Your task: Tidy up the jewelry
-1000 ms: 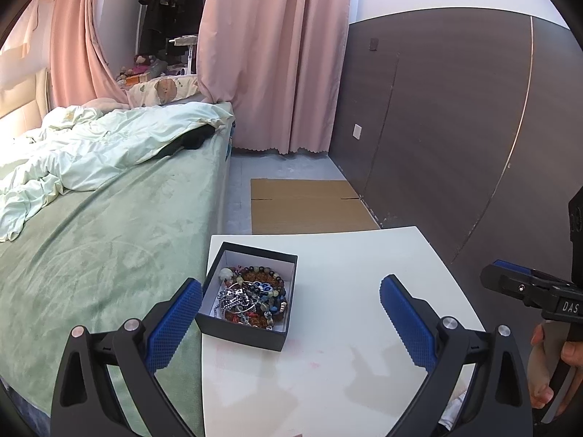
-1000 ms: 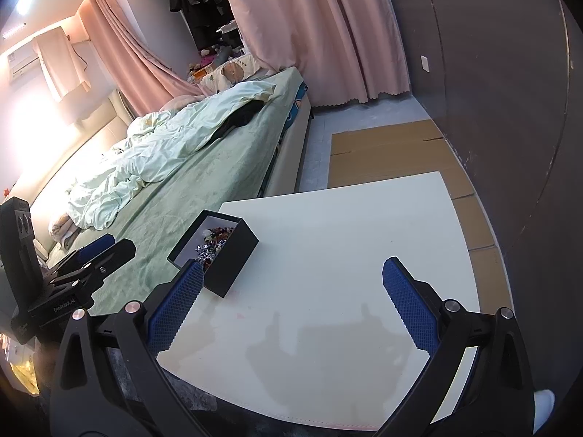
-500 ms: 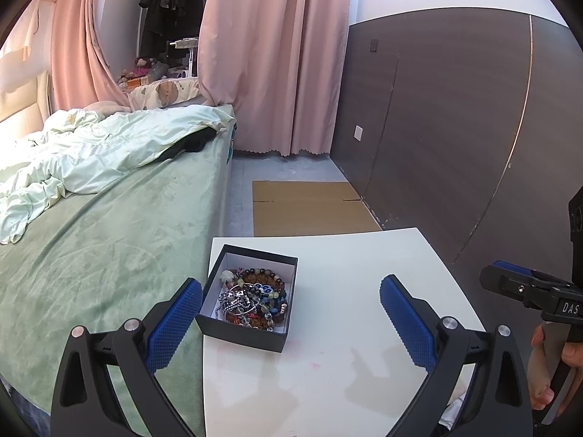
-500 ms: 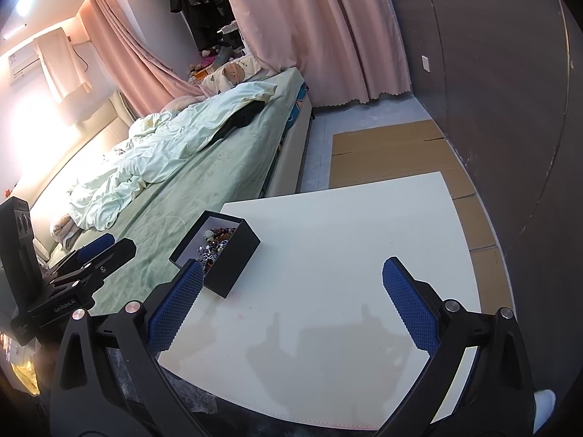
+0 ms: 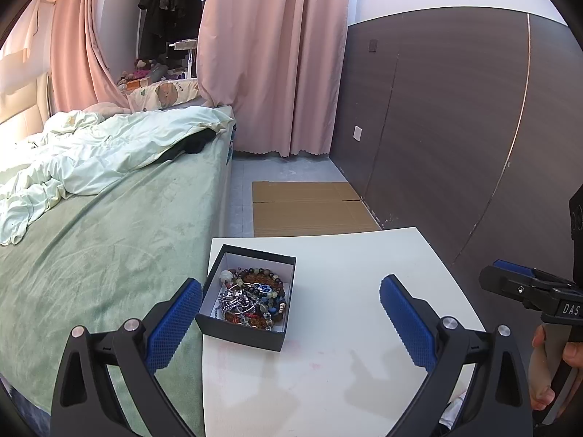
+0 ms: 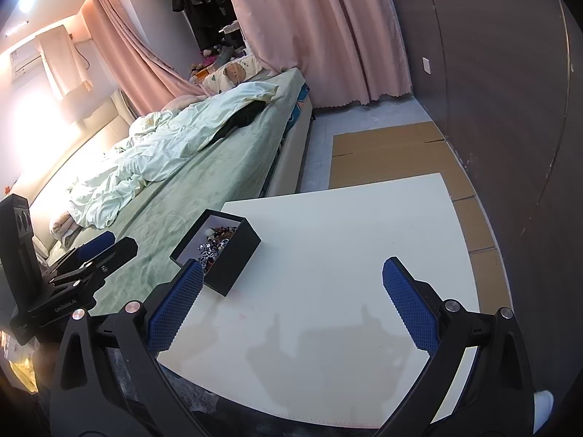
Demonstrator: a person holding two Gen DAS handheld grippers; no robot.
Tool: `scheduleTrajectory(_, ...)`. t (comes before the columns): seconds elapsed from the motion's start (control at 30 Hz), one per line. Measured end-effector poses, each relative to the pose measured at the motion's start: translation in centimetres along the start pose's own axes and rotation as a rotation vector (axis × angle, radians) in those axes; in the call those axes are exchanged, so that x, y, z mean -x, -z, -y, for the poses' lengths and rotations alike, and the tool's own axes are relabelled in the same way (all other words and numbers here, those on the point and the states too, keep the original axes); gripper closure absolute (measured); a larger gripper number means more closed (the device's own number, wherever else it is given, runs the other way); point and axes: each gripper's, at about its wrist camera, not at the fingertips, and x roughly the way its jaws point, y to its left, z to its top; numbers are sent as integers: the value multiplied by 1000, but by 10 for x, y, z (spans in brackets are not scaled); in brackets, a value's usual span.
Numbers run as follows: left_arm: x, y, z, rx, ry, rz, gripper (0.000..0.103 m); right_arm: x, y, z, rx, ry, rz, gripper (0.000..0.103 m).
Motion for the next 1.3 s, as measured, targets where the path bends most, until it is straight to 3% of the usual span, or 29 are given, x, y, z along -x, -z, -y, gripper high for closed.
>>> scheduleTrajectory(1.3,3,-1,-2,10,2,1,8,-1,6,1,12,3,-5,5)
